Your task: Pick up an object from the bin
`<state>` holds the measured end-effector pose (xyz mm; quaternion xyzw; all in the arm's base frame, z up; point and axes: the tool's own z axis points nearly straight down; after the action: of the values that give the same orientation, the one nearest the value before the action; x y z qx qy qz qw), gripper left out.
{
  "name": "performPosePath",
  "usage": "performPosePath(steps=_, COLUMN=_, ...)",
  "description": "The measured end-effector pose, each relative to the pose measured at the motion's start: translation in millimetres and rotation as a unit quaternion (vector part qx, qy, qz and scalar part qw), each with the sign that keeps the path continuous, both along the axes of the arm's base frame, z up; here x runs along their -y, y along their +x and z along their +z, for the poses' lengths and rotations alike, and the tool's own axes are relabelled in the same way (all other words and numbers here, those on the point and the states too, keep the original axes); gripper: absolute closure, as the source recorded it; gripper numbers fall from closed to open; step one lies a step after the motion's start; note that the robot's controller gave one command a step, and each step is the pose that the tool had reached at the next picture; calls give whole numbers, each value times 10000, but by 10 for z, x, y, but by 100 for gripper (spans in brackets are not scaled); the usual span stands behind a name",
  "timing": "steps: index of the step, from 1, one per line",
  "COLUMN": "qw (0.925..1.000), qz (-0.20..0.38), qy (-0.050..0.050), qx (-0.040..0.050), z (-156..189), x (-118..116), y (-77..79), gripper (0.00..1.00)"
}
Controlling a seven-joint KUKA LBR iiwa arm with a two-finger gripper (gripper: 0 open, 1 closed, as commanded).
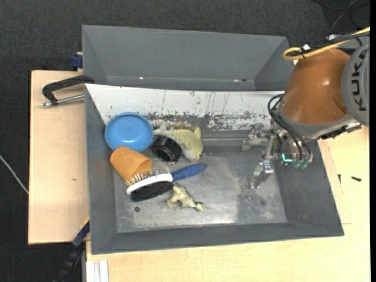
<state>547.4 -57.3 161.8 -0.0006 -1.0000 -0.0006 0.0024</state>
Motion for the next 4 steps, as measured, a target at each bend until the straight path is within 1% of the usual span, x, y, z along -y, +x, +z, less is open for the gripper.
performPosePath(steps=1, qw=9984, qz=550, qy=-65, qx=71, z=-852, x=-1568, y=441, gripper=0)
performPosePath(steps=2, qw=9985, qz=552, qy=5, qx=55, z=-586, x=-2010, y=311, gripper=0)
performPosePath(steps=3, qw=9999, qz=97, qy=11, qx=43, z=-600, x=-1859, y=271, gripper=0)
performPosePath(steps=4, qw=9998, qz=121, qy=24, qx=125, z=-707, x=-1795, y=249, gripper=0)
